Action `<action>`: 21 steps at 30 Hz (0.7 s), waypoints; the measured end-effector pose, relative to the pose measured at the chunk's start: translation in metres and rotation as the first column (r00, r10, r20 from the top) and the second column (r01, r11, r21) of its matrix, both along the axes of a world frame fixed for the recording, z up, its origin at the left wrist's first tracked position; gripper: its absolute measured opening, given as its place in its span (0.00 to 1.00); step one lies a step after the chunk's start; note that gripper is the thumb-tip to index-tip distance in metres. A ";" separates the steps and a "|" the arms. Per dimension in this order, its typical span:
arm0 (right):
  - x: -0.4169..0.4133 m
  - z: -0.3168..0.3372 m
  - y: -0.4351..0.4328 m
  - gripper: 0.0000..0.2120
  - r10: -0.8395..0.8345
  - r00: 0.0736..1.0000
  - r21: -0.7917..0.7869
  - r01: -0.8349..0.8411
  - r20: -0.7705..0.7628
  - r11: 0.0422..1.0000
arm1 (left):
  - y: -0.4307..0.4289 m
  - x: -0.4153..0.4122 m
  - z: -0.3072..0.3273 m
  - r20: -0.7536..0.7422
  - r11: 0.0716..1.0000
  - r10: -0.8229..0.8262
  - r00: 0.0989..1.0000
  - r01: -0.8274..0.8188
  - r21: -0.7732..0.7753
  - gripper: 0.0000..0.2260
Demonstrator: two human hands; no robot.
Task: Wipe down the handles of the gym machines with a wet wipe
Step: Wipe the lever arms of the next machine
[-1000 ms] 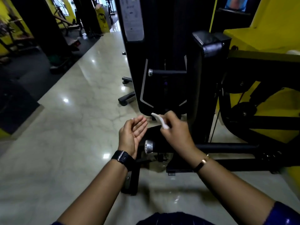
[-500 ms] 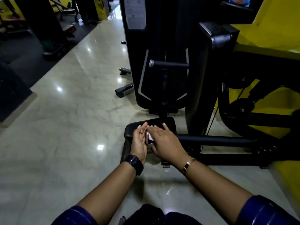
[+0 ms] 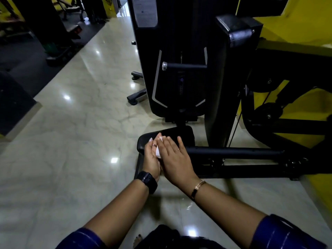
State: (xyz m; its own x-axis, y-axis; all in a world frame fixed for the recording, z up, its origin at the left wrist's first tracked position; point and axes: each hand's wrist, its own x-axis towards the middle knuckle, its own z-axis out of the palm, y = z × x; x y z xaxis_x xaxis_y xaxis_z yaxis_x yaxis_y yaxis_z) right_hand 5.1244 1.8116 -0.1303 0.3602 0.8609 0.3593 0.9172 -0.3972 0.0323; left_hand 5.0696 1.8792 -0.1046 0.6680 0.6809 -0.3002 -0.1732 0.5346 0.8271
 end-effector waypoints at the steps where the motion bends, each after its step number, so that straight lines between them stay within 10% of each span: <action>1: 0.001 0.002 0.004 0.36 -0.020 1.000 0.005 0.021 -0.021 1.000 | 0.000 0.000 0.001 0.001 1.000 0.001 1.000 -0.001 0.003 0.22; 11: 0.019 -0.021 -0.058 0.30 0.027 0.997 0.057 -0.031 0.075 0.998 | -0.004 0.000 -0.004 -0.145 0.920 0.018 0.989 0.041 0.389 0.19; 21: 0.014 -0.001 -0.026 0.31 0.138 0.990 0.144 -0.138 0.009 0.980 | -0.004 -0.005 0.004 -0.148 0.950 -0.044 0.988 0.087 0.299 0.17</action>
State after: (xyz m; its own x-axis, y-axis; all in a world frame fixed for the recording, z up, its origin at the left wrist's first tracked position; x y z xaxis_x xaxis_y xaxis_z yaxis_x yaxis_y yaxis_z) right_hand 5.1387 1.7860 -0.1317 0.2418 0.8417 0.4828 0.9635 -0.2673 -0.0166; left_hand 5.0645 1.8753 -0.1005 0.6809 0.7104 -0.1778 -0.0195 0.2603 0.9653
